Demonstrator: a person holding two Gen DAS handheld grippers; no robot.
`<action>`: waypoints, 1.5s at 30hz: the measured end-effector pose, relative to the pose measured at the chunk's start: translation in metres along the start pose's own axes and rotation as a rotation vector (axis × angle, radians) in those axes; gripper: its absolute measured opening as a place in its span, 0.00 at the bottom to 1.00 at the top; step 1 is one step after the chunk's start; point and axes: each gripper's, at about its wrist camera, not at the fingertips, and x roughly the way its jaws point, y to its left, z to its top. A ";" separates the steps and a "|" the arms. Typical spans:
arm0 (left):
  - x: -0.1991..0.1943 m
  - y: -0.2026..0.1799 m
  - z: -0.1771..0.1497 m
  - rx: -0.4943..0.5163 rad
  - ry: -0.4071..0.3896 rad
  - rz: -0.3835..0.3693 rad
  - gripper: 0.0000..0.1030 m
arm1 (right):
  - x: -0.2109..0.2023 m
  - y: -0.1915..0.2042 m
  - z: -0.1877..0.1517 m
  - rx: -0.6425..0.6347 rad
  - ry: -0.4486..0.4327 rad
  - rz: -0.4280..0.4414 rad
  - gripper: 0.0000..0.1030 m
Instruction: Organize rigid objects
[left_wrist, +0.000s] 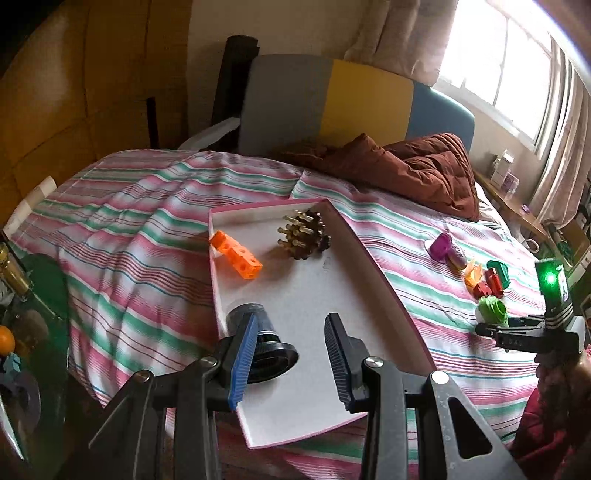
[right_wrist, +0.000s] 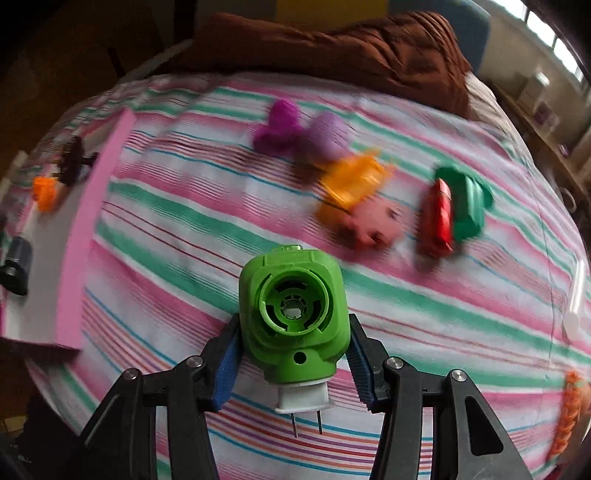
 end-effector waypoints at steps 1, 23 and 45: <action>-0.001 0.002 0.000 -0.004 -0.001 0.002 0.37 | -0.005 0.009 0.003 -0.007 -0.016 0.015 0.51; -0.002 0.031 -0.006 -0.054 -0.005 0.047 0.37 | -0.044 0.204 0.046 -0.245 -0.153 0.281 0.51; 0.005 0.045 -0.011 -0.083 0.018 0.081 0.37 | 0.024 0.241 0.066 -0.221 -0.051 0.278 0.53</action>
